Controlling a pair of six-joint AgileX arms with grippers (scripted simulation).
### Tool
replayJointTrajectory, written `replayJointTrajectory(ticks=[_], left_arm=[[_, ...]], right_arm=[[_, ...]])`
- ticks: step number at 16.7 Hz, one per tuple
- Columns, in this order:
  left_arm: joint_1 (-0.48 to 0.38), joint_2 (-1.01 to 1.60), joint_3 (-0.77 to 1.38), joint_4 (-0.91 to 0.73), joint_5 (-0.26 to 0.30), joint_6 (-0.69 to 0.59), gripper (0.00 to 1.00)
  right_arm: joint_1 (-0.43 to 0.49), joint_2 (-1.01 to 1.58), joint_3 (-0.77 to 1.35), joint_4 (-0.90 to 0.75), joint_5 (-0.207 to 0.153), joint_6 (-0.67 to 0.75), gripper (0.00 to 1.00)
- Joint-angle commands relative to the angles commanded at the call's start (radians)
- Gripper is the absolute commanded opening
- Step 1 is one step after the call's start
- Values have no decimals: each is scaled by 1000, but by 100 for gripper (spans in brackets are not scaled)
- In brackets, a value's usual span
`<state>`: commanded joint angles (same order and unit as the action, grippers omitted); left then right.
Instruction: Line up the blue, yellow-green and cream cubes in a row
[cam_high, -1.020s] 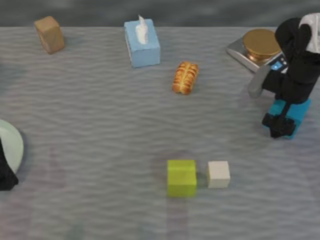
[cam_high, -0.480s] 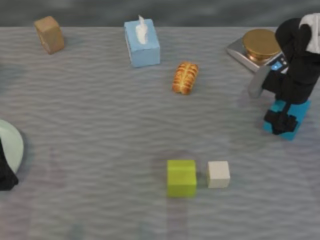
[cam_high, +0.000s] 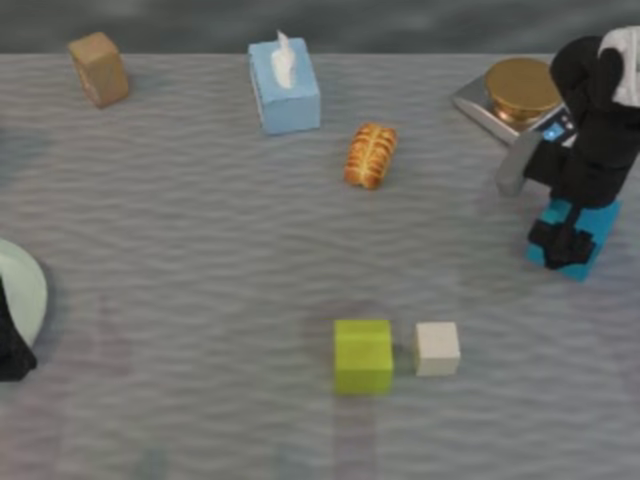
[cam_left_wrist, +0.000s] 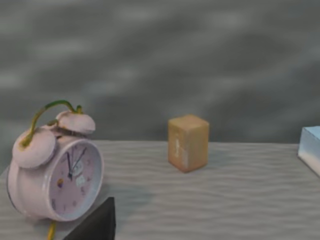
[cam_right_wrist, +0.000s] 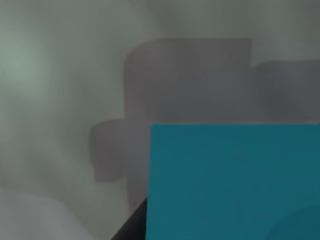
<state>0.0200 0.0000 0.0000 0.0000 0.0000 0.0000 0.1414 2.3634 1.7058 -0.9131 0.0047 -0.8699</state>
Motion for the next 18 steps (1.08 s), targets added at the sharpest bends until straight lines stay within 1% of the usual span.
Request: replayJointTrajectory(ticks=[7,9,14,18], left_arm=[[0,0,0,0,0,0,100],[0,0,0,0,0,0,100],[0,0,0,0,0,0,100],[0,0,0,0,0,0,100]], right_arm=[[2,-9,3,-8,-1,3,0],[3,-21,29,-46,-2,2,0],[8,-83,127,-212,-2,2,0],[11,-94,140,-230,-2,1,0]])
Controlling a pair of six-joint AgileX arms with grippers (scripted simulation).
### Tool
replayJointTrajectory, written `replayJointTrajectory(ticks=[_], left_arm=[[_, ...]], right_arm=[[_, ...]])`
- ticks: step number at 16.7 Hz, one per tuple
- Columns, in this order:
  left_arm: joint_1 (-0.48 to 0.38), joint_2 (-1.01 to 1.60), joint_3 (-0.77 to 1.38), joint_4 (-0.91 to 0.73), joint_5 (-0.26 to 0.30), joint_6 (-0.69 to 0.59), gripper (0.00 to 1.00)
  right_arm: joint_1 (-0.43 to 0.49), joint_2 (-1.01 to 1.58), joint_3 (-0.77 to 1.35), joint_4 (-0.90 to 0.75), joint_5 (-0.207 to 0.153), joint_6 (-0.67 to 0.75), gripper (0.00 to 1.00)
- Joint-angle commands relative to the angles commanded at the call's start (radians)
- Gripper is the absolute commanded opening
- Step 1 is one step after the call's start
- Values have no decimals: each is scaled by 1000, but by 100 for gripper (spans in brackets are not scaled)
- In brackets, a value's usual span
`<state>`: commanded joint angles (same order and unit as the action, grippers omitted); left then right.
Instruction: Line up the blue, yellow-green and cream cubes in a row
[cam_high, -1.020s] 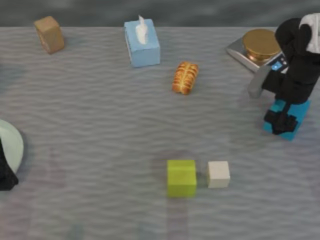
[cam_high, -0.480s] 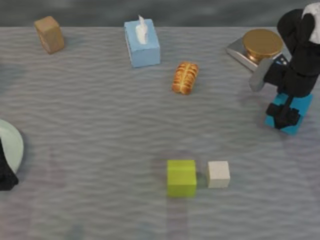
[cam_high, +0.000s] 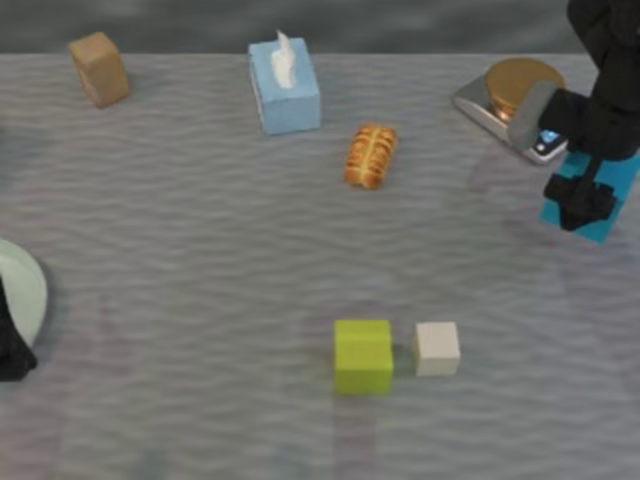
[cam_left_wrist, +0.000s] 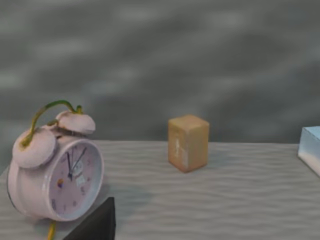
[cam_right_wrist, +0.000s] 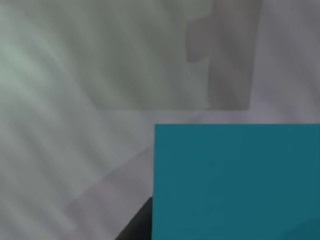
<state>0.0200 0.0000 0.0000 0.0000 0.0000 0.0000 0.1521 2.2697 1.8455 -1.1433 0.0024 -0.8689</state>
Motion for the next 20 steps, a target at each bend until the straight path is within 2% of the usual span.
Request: replayJointTrajectory(ticks=[3,5,8,15,18,20], left_arm=[[0,0,0,0,0,0,100],[0,0,0,0,0,0,100],[0,0,0,0,0,0,100],[0,0,0,0,0,0,100],[0,0,0,0,0,0,100],[0,0,0,0,0,0,100]], right_arm=[[9,11,12,-5,0,7,0],[64,40,66,-32,0,25,0],[217,109,198,-100,1,70,0],[676,275,549,-279,5,208,0],[773,311,633,-321,5,245,0],[784,316,644,-326,6,250,0]])
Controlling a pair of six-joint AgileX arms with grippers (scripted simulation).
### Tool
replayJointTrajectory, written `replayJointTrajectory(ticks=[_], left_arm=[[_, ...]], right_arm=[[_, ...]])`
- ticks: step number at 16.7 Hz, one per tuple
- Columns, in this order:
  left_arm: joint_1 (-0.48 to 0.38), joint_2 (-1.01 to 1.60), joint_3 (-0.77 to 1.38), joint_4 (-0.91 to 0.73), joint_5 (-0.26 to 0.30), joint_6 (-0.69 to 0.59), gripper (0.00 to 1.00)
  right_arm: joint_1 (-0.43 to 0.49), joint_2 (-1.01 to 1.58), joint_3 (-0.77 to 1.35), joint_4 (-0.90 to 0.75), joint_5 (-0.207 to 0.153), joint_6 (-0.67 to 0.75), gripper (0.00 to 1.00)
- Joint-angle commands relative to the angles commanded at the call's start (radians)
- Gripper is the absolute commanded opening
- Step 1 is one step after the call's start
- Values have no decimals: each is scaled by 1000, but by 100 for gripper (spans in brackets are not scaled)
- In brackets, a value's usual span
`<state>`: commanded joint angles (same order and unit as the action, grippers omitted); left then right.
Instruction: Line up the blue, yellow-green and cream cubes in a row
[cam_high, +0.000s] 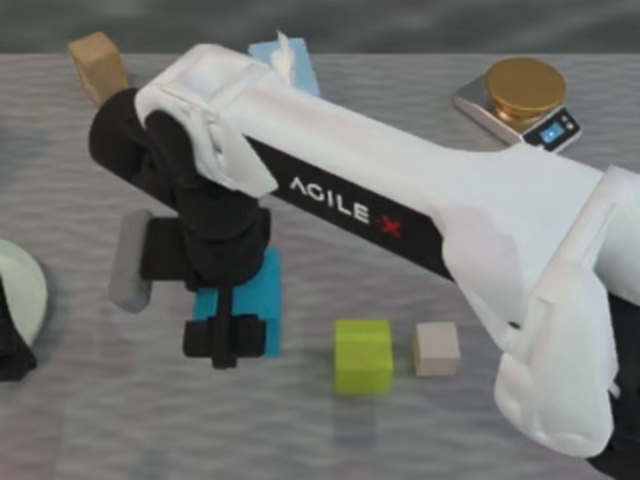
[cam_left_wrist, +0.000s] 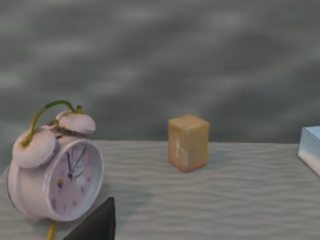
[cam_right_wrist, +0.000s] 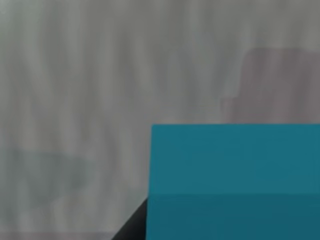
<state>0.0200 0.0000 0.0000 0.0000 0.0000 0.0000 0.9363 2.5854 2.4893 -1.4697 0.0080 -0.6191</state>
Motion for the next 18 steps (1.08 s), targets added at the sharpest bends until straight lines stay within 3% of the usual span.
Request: replayJointTrajectory(ticks=[5,13,18], left_arm=[[0,0,0,0,0,0,100],[0,0,0,0,0,0,100],[0,0,0,0,0,0,100]], right_arm=[[-3,-6,-19,18,-1,1,0],[-3,-14,-284,270,0,0,0],[-1,-14,-303,289,0,-1,0]])
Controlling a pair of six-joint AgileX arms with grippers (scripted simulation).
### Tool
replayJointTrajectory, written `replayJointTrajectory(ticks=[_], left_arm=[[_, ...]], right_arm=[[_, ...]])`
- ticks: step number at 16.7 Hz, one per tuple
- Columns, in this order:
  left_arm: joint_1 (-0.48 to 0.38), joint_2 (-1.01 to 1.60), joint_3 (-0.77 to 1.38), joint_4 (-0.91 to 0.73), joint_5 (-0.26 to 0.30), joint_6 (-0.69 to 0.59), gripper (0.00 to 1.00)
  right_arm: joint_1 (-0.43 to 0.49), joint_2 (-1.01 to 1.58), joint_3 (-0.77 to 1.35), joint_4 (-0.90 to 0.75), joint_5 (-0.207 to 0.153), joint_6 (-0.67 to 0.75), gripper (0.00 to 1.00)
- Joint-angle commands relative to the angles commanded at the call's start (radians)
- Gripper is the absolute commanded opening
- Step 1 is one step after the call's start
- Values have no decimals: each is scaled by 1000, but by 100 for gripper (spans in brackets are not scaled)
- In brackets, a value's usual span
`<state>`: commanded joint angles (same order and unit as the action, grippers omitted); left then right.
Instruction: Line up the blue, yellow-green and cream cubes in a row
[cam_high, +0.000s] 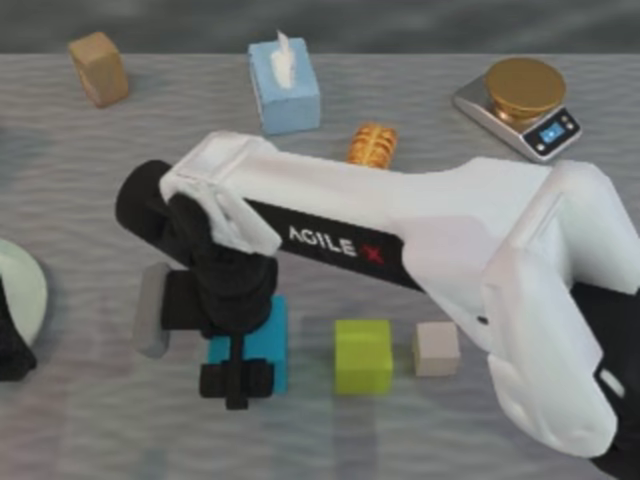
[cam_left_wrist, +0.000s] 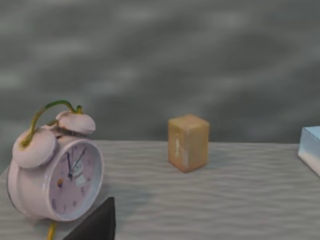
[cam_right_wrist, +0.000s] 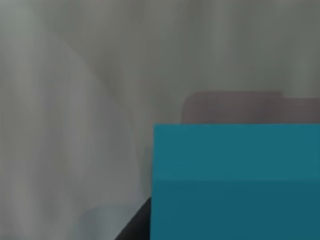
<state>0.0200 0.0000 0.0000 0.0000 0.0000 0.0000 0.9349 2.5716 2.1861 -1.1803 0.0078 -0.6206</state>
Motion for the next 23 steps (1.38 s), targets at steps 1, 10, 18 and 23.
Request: replayJointTrajectory(ticks=[1,10,18,23], left_arm=[[0,0,0,0,0,0,100],[0,0,0,0,0,0,100],[0,0,0,0,0,0,100],[0,0,0,0,0,0,100]], right_arm=[[0,0,0,0,0,0,8],[0,0,0,0,0,0,75],[0,0,0,0,0,0,100],[-1,0,4,-3,0,0,100]])
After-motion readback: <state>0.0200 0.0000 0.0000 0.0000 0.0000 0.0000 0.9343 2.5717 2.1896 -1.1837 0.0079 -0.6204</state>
